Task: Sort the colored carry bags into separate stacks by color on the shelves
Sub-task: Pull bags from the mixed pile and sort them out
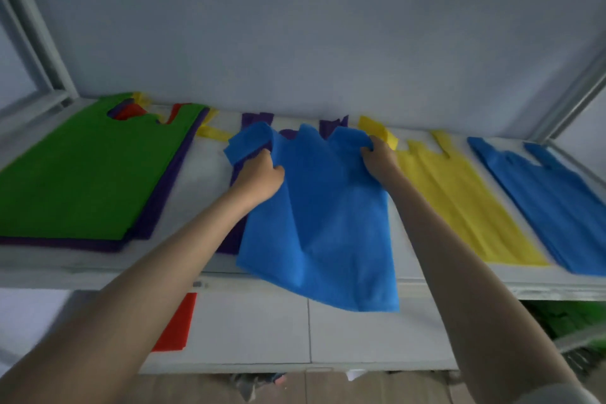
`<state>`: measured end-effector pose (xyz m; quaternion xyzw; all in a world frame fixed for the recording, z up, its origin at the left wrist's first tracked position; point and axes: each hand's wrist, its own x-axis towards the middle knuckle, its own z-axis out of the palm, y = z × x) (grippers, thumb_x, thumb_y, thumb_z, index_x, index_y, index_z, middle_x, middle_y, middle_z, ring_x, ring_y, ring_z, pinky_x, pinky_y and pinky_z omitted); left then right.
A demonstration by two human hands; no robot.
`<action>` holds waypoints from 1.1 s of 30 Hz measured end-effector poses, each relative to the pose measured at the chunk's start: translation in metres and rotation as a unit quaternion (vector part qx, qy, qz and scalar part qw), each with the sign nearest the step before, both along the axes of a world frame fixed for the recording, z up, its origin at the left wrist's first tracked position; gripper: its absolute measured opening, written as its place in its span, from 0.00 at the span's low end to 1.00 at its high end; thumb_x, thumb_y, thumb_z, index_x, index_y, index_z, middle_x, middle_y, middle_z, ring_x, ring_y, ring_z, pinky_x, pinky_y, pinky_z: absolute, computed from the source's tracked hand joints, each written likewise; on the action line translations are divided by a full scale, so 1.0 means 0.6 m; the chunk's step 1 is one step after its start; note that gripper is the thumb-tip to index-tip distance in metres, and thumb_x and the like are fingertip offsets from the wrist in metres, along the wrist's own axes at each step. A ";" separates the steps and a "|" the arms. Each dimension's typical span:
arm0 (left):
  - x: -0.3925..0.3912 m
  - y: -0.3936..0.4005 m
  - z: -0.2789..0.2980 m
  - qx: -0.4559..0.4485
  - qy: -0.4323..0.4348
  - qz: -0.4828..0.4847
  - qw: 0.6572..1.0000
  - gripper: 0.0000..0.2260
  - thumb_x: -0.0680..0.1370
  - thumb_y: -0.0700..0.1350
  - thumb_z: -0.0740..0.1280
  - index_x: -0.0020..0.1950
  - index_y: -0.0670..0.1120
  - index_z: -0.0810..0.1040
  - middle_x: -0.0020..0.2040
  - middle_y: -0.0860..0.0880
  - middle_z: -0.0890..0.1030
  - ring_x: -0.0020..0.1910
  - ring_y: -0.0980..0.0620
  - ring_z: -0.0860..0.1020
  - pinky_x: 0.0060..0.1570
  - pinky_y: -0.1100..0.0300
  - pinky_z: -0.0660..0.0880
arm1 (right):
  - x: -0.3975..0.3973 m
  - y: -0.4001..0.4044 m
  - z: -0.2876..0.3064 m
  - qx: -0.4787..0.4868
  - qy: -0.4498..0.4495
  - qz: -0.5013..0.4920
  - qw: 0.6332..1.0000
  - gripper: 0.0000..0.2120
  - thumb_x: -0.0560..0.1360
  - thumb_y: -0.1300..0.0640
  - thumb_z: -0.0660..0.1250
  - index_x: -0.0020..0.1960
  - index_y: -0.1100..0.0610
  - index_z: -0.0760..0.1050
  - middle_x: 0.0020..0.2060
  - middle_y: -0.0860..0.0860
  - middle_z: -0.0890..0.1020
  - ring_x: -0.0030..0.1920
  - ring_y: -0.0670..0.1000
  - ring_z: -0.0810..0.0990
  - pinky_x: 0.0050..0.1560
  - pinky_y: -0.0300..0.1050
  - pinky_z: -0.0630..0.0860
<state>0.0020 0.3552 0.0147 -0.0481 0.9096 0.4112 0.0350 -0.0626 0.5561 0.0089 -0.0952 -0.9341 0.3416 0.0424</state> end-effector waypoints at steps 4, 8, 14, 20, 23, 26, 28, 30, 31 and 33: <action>-0.024 0.133 0.018 0.014 0.006 -0.007 1.000 0.09 0.80 0.41 0.55 0.59 0.42 0.67 0.39 0.49 0.70 0.31 0.54 0.67 0.29 0.62 0.64 | -0.024 0.117 0.012 0.001 -0.004 -0.011 1.000 0.20 0.79 0.63 0.53 0.69 0.63 0.66 0.63 0.64 0.74 0.61 0.63 0.74 0.46 0.46 0.67; -0.046 0.226 0.027 0.024 -0.002 -0.016 1.000 0.16 0.81 0.40 0.55 0.67 0.37 0.65 0.36 0.52 0.67 0.29 0.57 0.66 0.26 0.64 0.63 | -0.047 0.201 0.020 0.004 -0.008 -0.023 1.000 0.19 0.78 0.64 0.52 0.68 0.62 0.67 0.63 0.62 0.74 0.62 0.61 0.74 0.46 0.42 0.65; -0.091 0.359 0.029 0.017 0.016 -0.056 0.998 0.16 0.81 0.40 0.55 0.68 0.49 0.66 0.36 0.53 0.67 0.31 0.53 0.68 0.27 0.64 0.62 | -0.074 0.348 0.024 -0.009 -0.013 -0.059 0.998 0.23 0.77 0.66 0.54 0.72 0.58 0.65 0.67 0.59 0.73 0.66 0.60 0.71 0.59 0.44 0.70; -0.136 0.555 0.026 0.018 0.019 -0.081 0.996 0.09 0.80 0.40 0.55 0.59 0.46 0.68 0.42 0.47 0.71 0.30 0.56 0.65 0.27 0.63 0.61 | -0.104 0.553 0.030 -0.012 -0.008 -0.087 0.996 0.23 0.75 0.67 0.54 0.69 0.59 0.69 0.64 0.61 0.75 0.65 0.61 0.72 0.59 0.48 0.71; -0.148 0.663 0.015 0.040 0.022 -0.084 0.995 0.04 0.79 0.38 0.55 0.45 0.44 0.66 0.35 0.49 0.68 0.29 0.55 0.66 0.27 0.62 0.61 | -0.116 0.656 0.038 -0.012 -0.020 -0.079 0.997 0.23 0.75 0.67 0.54 0.68 0.60 0.70 0.64 0.61 0.75 0.64 0.61 0.72 0.59 0.48 0.72; -0.158 0.764 0.014 0.056 0.008 -0.069 0.996 0.06 0.79 0.38 0.56 0.43 0.45 0.67 0.35 0.50 0.69 0.37 0.49 0.70 0.30 0.60 0.62 | -0.125 0.748 0.050 -0.011 -0.037 -0.058 0.998 0.23 0.75 0.67 0.54 0.68 0.60 0.70 0.66 0.59 0.74 0.66 0.60 0.72 0.66 0.51 0.70; -0.167 0.823 0.024 0.064 0.006 -0.062 0.996 0.07 0.79 0.38 0.56 0.43 0.45 0.69 0.38 0.48 0.72 0.38 0.50 0.70 0.29 0.59 0.60 | -0.140 0.803 0.063 -0.008 -0.037 -0.047 0.998 0.24 0.75 0.67 0.54 0.70 0.58 0.68 0.67 0.58 0.73 0.67 0.60 0.71 0.68 0.50 0.69; -0.175 0.870 0.044 0.069 0.018 -0.053 0.996 0.11 0.80 0.39 0.55 0.60 0.38 0.71 0.49 0.40 0.77 0.33 0.52 0.68 0.24 0.65 0.63 | -0.151 0.847 0.082 -0.012 -0.021 -0.038 0.999 0.25 0.75 0.67 0.53 0.71 0.56 0.67 0.67 0.58 0.73 0.66 0.59 0.72 0.66 0.49 0.70; -0.181 0.891 0.052 0.075 0.030 -0.047 0.996 0.17 0.80 0.40 0.55 0.67 0.35 0.66 0.50 0.39 0.77 0.31 0.53 0.67 0.21 0.69 0.65 | -0.157 0.868 0.090 -0.019 -0.005 -0.036 0.999 0.25 0.76 0.67 0.53 0.72 0.56 0.65 0.68 0.58 0.72 0.65 0.59 0.72 0.63 0.48 0.70; -0.199 0.925 0.062 0.092 0.067 -0.041 0.993 0.20 0.80 0.39 0.55 0.71 0.36 0.62 0.38 0.43 0.75 0.27 0.55 0.65 0.16 0.71 0.62 | -0.166 0.908 0.105 -0.053 0.038 -0.043 0.997 0.25 0.77 0.66 0.52 0.73 0.55 0.63 0.68 0.57 0.72 0.63 0.59 0.73 0.56 0.46 0.72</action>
